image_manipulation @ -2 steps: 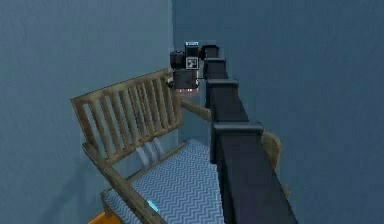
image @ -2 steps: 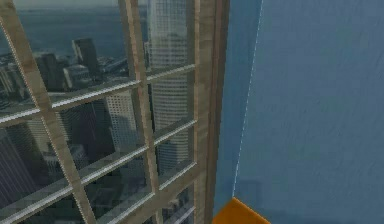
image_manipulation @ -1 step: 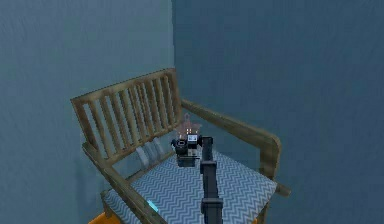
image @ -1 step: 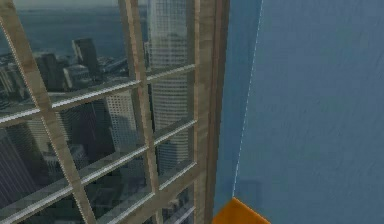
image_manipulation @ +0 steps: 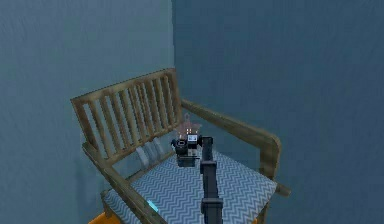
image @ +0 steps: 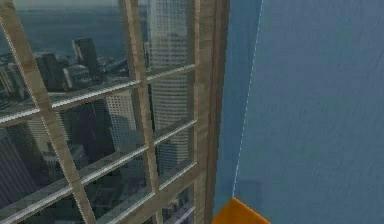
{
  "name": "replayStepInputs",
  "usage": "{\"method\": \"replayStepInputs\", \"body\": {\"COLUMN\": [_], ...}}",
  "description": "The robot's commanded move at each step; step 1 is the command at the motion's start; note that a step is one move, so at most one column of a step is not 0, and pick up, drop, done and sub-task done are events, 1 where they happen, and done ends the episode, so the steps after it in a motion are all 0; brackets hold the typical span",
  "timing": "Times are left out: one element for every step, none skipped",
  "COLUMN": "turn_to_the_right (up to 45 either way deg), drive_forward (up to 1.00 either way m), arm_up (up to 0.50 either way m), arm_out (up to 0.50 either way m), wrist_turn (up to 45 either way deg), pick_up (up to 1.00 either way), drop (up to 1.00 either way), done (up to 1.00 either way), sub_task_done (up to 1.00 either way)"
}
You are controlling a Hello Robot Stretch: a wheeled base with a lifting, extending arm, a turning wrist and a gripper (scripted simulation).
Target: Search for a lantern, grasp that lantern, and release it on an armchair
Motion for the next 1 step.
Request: {"method": "replayStepInputs", "body": {"turn_to_the_right": [0.0], "drive_forward": [0.0], "arm_up": [0.0], "arm_out": [0.0], "wrist_turn": [0.0], "pick_up": [0.0], "drop": [1.0], "done": [0.0], "sub_task_done": [0.0]}}
